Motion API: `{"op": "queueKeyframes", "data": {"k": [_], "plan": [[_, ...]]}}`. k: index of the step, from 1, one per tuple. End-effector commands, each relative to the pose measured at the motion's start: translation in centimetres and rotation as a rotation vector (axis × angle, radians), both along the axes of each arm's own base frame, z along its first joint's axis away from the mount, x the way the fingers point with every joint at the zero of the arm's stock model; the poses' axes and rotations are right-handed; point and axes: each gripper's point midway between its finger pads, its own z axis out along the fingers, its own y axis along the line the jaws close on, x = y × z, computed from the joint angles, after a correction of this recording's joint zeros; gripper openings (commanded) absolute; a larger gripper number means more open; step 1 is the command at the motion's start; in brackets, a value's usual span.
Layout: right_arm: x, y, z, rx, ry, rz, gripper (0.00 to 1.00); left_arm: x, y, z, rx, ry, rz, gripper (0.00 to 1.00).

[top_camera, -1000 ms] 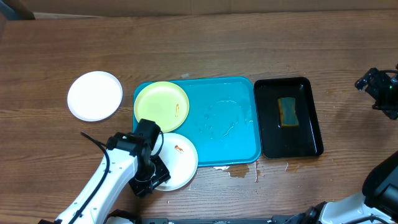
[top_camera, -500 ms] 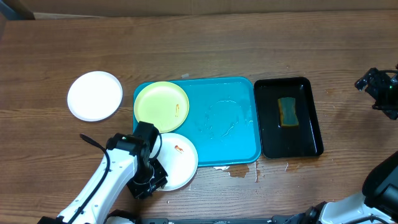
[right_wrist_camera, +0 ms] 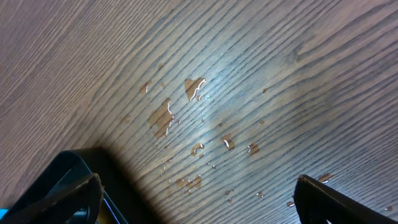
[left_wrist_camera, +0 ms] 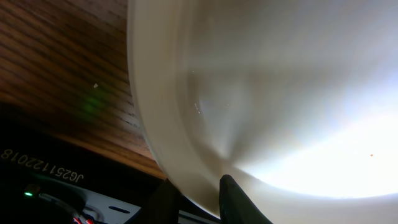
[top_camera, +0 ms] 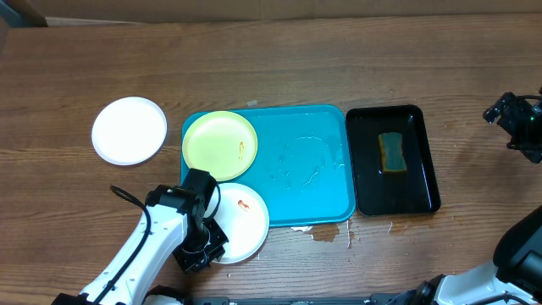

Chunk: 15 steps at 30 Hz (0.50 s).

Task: Clean dirty plates on tray and stack at the side
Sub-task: 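Grip the rim of the sauce-stained white plate with the left gripper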

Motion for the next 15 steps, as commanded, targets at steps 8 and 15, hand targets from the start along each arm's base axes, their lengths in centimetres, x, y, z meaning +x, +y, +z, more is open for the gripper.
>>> {"op": "queueKeyframes", "data": {"k": [8, 15], "plan": [[0.2, -0.3, 0.7, -0.012, -0.018, -0.006, 1.0, -0.3, -0.2, -0.2, -0.019, 0.012, -0.006, 0.21], [0.2, -0.3, 0.7, -0.011, -0.018, -0.007, 1.0, -0.3, -1.1, 0.0, -0.072, 0.019, 0.006, 0.17]]}}
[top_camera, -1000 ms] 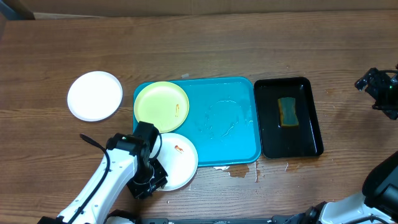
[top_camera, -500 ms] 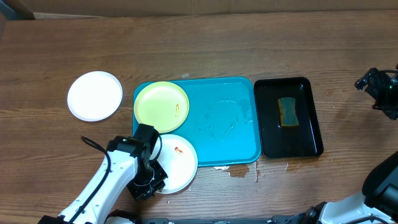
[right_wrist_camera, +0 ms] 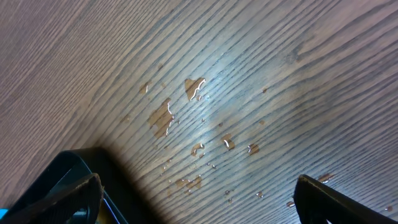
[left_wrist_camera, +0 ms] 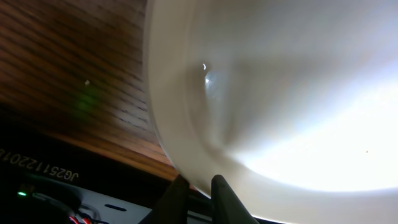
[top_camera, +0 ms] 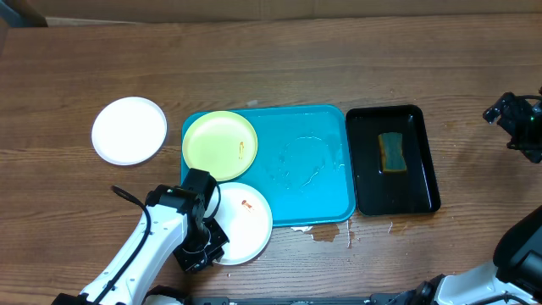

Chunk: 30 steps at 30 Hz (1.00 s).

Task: Clean dirty plates on tray and stack at the side
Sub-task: 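Grip the rim of the sauce-stained white plate with the left gripper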

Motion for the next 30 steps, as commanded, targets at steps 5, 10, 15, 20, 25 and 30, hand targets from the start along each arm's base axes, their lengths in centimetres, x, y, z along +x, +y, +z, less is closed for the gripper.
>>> {"op": "queueKeyframes", "data": {"k": [5, 10, 15, 20, 25, 30], "plan": [[0.2, -0.3, 0.7, -0.011, -0.019, -0.006, 1.0, 0.8, -3.2, 0.4, -0.203, -0.029, -0.029, 0.23], [0.2, -0.3, 0.7, -0.011, -0.019, -0.006, 1.0, 2.6, -4.0, 0.3, -0.243, -0.109, -0.04, 0.25], [0.2, -0.3, 0.7, -0.011, -0.019, -0.006, 1.0, 3.4, -5.0, 0.6, -0.301, -0.139, -0.041, 0.25], [0.2, -0.3, 0.7, -0.011, -0.019, -0.006, 1.0, 4.1, -5.4, 0.9, -0.328, -0.193, -0.126, 0.31], [0.2, -0.3, 0.7, -0.011, -0.018, -0.006, 1.0, 5.5, -5.7, 2.2, -0.332, -0.238, -0.158, 0.38], [0.2, -0.3, 0.7, -0.011, -0.018, -0.006, 1.0, 4.1, -2.2, 2.2, -0.095, -0.159, -0.14, 0.41]]}}
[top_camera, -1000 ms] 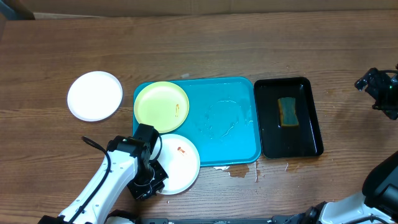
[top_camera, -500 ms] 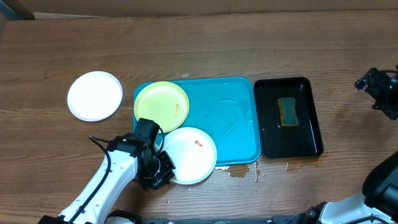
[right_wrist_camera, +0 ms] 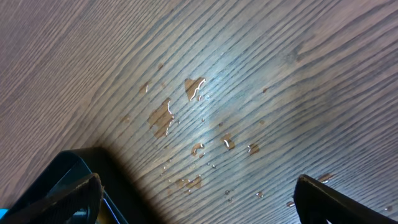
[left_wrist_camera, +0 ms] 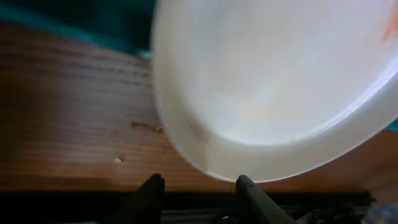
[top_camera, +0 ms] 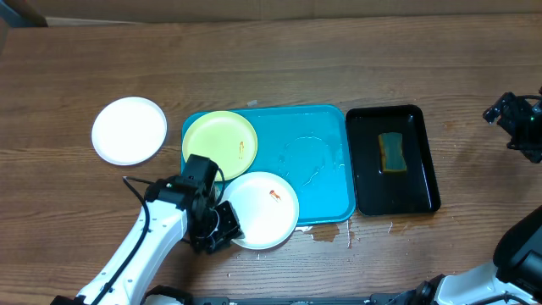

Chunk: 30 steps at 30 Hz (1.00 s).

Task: Clean dirty plates on tray and stack at the side
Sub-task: 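Grip the rim of the sauce-stained white plate with the left gripper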

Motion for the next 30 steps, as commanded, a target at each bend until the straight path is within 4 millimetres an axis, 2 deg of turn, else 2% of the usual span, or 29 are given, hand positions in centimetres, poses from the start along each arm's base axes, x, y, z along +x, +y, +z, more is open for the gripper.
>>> {"op": "queueKeyframes", "data": {"k": [1, 3, 6, 15, 17, 22, 25, 28, 30], "plan": [[0.2, -0.3, 0.7, -0.011, -0.018, -0.006, 1.0, -0.3, 3.0, 0.1, 0.207, 0.01, 0.008, 0.41], [0.2, -0.3, 0.7, -0.011, -0.018, -0.006, 1.0, -0.7, 3.6, 0.0, 0.239, 0.029, 0.026, 0.41], [0.2, -0.3, 0.7, -0.011, -0.018, -0.006, 1.0, -0.2, 3.3, -0.2, 0.23, 0.007, 0.027, 0.42], [0.2, -0.3, 0.7, -0.011, -0.018, -0.006, 1.0, 2.2, 0.0, -0.5, 0.108, -0.116, -0.018, 0.43], [0.2, -0.3, 0.7, -0.011, -0.018, -0.006, 1.0, 2.0, -0.3, -0.5, 0.109, -0.111, -0.012, 0.43], [0.2, -0.3, 0.7, -0.011, -0.018, -0.006, 1.0, 0.7, 0.3, -0.5, 0.14, -0.057, -0.01, 0.52], [0.2, -0.3, 0.7, -0.011, -0.018, -0.006, 1.0, -0.3, 1.4, -0.6, 0.196, -0.02, -0.016, 0.58], [0.2, -0.3, 0.7, -0.011, -0.018, -0.006, 1.0, -0.5, 2.2, -0.7, 0.239, -0.016, -0.019, 0.58], [0.2, -0.3, 0.7, -0.011, -0.018, -0.006, 1.0, 0.1, 2.1, -0.9, 0.238, -0.042, -0.017, 0.55]]}}
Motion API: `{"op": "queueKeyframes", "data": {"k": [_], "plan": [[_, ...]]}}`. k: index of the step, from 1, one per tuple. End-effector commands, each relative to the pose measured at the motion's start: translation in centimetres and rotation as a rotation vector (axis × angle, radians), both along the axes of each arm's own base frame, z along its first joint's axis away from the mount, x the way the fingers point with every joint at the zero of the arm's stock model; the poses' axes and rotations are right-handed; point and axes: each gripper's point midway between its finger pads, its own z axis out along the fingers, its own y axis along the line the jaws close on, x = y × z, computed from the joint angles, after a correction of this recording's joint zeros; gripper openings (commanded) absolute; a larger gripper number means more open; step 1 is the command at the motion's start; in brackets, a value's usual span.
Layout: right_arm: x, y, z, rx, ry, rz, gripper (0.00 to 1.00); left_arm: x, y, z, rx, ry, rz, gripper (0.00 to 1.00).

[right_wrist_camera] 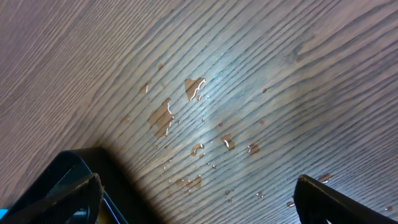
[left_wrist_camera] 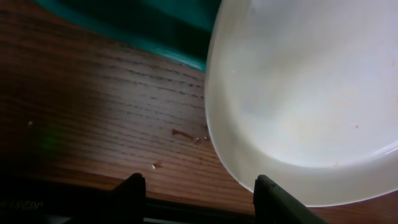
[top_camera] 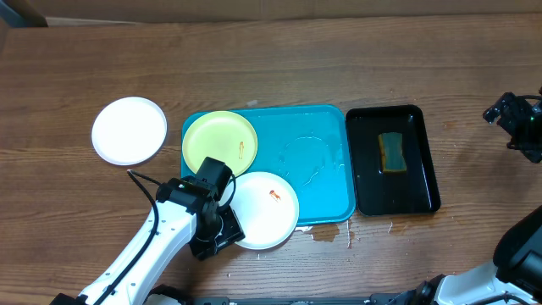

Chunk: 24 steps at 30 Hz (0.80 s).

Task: Clean dirty plates on tray and stack at the side
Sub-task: 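Grip the rim of the sauce-stained white plate with the left gripper, then slide the gripped white plate rightward across the blue tray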

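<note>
A white plate [top_camera: 265, 209] with an orange smear lies on the front left part of the teal tray [top_camera: 318, 182], its near rim overhanging the tray's edge. The left wrist view shows that plate [left_wrist_camera: 305, 106] lying flat, just past my open left gripper [left_wrist_camera: 200, 198], which holds nothing. In the overhead view my left gripper [top_camera: 222, 235] sits at the plate's near-left rim. A yellow-green plate [top_camera: 219, 145] with a small stain rests on the tray's back left. A clean white plate [top_camera: 129, 130] lies on the table left of the tray. My right gripper [right_wrist_camera: 198, 194] is open over wet wood.
A black tray [top_camera: 394, 159] holding a green-yellow sponge [top_camera: 391, 152] stands right of the teal tray. Water drops [top_camera: 326, 235] lie on the wood in front of the teal tray. The right arm [top_camera: 517, 123] stays at the far right edge.
My left gripper has opened wider and drawn back a little from the white plate's rim. The plate lies where it was. The right arm has not moved.
My left gripper was shut on the rim of the smeared white plate, which hung off the tray's front left corner. By 1.0 s ago the plate lay further right on the tray and the gripper had let go; it now stands open beside the rim.
</note>
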Motion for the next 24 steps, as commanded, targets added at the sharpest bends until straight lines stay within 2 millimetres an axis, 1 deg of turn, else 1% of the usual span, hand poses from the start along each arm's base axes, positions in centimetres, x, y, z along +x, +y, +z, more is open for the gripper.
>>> {"op": "queueKeyframes", "data": {"k": [1, 7, 10, 13, 15, 19, 20, 24], "plan": [[0.2, -0.3, 0.7, -0.011, -0.019, -0.006, 1.0, 0.8, 0.4, -0.4, 0.034, -0.04, 0.0, 0.53], [0.2, -0.3, 0.7, -0.011, -0.019, -0.006, 1.0, 2.4, -1.2, -1.0, -0.049, -0.111, 0.001, 0.51], [0.2, -0.3, 0.7, -0.011, -0.019, -0.006, 1.0, 2.6, -1.4, -1.1, -0.057, -0.122, 0.001, 0.52], [0.2, -0.3, 0.7, -0.011, -0.019, -0.006, 1.0, 2.0, -1.2, -1.1, -0.054, -0.1, -0.017, 0.6], [0.2, -0.3, 0.7, -0.011, -0.018, -0.006, 1.0, 2.0, -0.9, -1.2, -0.04, -0.104, -0.038, 0.62], [0.2, -0.3, 0.7, -0.011, -0.019, -0.006, 1.0, 2.4, -1.0, -1.2, -0.04, -0.122, -0.044, 0.6], [0.2, -0.3, 0.7, -0.011, -0.019, -0.006, 1.0, 2.6, -1.1, -1.2, -0.044, -0.133, -0.044, 0.58], [0.2, -0.3, 0.7, -0.011, -0.019, -0.006, 1.0, 3.9, -1.7, -1.0, -0.069, -0.187, -0.043, 0.59]]}}
